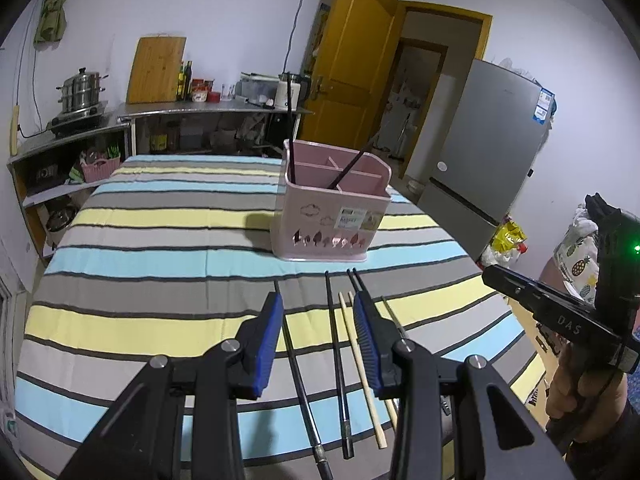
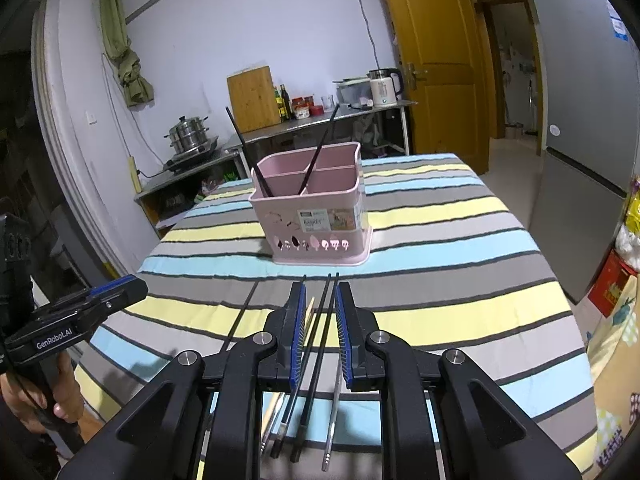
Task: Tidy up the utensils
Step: 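Grasp another black chopstick with the left tool while the right tool grasps one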
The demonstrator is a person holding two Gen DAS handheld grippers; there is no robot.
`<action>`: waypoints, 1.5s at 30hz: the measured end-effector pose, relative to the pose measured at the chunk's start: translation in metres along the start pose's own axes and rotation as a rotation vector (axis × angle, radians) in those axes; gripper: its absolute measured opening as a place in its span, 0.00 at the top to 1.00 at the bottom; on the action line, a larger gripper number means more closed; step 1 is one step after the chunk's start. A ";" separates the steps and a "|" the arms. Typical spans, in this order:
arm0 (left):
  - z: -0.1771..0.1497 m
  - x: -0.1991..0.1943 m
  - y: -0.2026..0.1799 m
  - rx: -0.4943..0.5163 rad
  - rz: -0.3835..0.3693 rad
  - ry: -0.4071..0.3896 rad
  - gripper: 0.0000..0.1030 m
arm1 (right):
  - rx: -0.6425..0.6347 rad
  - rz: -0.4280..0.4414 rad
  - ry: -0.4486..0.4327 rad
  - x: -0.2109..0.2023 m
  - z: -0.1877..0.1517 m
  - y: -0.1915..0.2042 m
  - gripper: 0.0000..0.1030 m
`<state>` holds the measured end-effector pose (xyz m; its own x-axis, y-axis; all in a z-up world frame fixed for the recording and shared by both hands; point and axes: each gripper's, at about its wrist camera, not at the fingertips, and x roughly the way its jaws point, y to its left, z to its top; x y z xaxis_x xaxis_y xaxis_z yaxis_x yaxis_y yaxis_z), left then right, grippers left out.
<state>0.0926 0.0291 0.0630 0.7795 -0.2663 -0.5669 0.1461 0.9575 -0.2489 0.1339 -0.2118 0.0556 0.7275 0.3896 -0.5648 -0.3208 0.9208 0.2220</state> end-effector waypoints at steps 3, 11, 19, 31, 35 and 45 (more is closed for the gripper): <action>-0.004 0.010 0.003 -0.005 0.009 0.025 0.63 | -0.001 0.003 0.023 0.010 -0.004 0.001 0.85; -0.013 0.054 0.018 -0.036 0.030 0.122 0.63 | 0.010 0.003 0.115 0.050 -0.013 0.001 0.86; -0.012 0.107 0.037 -0.070 0.054 0.218 0.64 | 0.019 0.000 0.198 0.099 -0.011 -0.003 0.87; -0.009 0.146 0.037 -0.049 0.053 0.296 0.76 | 0.009 -0.038 0.281 0.152 -0.003 -0.010 0.89; -0.007 0.150 0.036 -0.040 0.062 0.299 0.80 | 0.003 -0.046 0.298 0.161 -0.001 -0.012 0.90; -0.005 0.160 0.025 0.044 0.113 0.303 0.83 | -0.011 -0.080 0.325 0.176 0.000 -0.007 0.93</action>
<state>0.2181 0.0103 -0.0382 0.5766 -0.1732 -0.7985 0.1007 0.9849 -0.1409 0.2640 -0.1496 -0.0458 0.5198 0.2874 -0.8045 -0.2784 0.9473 0.1585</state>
